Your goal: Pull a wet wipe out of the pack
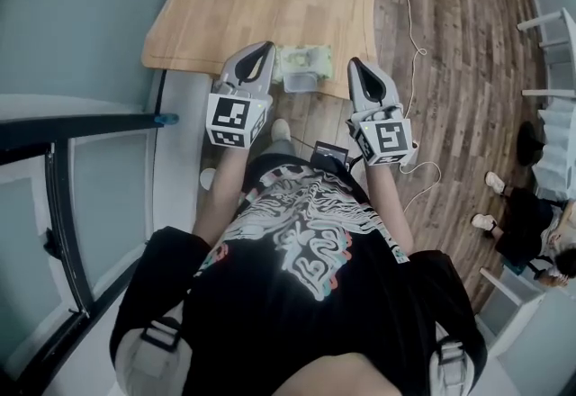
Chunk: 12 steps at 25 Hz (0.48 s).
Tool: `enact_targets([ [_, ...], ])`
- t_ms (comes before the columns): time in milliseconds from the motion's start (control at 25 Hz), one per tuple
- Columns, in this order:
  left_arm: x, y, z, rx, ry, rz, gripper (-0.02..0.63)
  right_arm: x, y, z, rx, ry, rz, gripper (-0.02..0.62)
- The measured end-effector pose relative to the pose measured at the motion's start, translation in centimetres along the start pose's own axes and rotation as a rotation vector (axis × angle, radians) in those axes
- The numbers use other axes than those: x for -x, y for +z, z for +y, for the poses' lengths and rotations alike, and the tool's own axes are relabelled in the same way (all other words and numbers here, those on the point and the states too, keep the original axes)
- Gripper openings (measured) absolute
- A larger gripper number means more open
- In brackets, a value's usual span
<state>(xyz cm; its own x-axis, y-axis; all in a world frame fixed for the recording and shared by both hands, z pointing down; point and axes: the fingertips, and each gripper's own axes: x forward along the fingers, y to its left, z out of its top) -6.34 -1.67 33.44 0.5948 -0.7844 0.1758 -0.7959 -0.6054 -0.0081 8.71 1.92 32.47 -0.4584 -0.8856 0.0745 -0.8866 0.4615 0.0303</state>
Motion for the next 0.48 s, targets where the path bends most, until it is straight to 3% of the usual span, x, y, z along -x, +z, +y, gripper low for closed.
enact_targets([
  [480,-4.1,-1.3,5.1,0.017,-0.035,0.047,-0.009,-6.8,-0.8,-0.5,-0.009,-0.010,0.045,-0.002],
])
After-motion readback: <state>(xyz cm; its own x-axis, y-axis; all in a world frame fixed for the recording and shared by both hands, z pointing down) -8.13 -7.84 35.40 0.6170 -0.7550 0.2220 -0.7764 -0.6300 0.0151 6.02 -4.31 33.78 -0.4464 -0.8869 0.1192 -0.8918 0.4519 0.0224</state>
